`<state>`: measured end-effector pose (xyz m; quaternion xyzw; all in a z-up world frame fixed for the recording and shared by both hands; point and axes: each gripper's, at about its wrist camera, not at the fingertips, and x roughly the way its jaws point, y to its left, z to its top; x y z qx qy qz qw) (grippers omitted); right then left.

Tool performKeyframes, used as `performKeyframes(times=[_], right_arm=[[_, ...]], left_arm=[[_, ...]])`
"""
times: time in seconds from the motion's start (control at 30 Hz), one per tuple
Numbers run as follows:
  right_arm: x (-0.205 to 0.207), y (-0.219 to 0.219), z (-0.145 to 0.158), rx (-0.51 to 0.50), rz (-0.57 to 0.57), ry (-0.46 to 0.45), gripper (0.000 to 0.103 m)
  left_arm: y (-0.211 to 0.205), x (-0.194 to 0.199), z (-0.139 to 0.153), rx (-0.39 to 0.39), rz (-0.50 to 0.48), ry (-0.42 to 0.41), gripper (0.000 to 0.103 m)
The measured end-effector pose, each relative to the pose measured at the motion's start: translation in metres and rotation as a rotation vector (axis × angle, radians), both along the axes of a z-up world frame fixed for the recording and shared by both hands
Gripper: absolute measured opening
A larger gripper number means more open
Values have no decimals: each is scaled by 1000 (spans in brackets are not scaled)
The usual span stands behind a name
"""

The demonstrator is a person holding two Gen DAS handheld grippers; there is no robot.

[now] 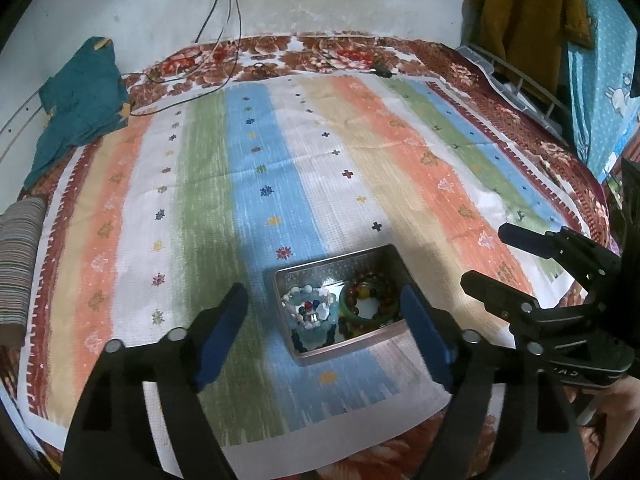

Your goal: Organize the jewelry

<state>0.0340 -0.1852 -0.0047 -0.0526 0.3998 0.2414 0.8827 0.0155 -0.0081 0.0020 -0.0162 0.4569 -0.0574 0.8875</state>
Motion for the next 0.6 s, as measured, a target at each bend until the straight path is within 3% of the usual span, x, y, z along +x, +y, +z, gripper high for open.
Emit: performKeyframes(times=[0.17, 0.3, 0.6], right_arm=[[-3, -2, 0, 5, -4, -7, 85], [-6, -5, 0, 0, -11, -12, 88], [-10, -9, 1, 11, -8, -10, 95]], left_arm=[[3, -6, 2, -14, 17, -20, 97], [12, -11, -2, -78, 43, -1, 97], [8, -25, -1, -22, 44, -32, 97]])
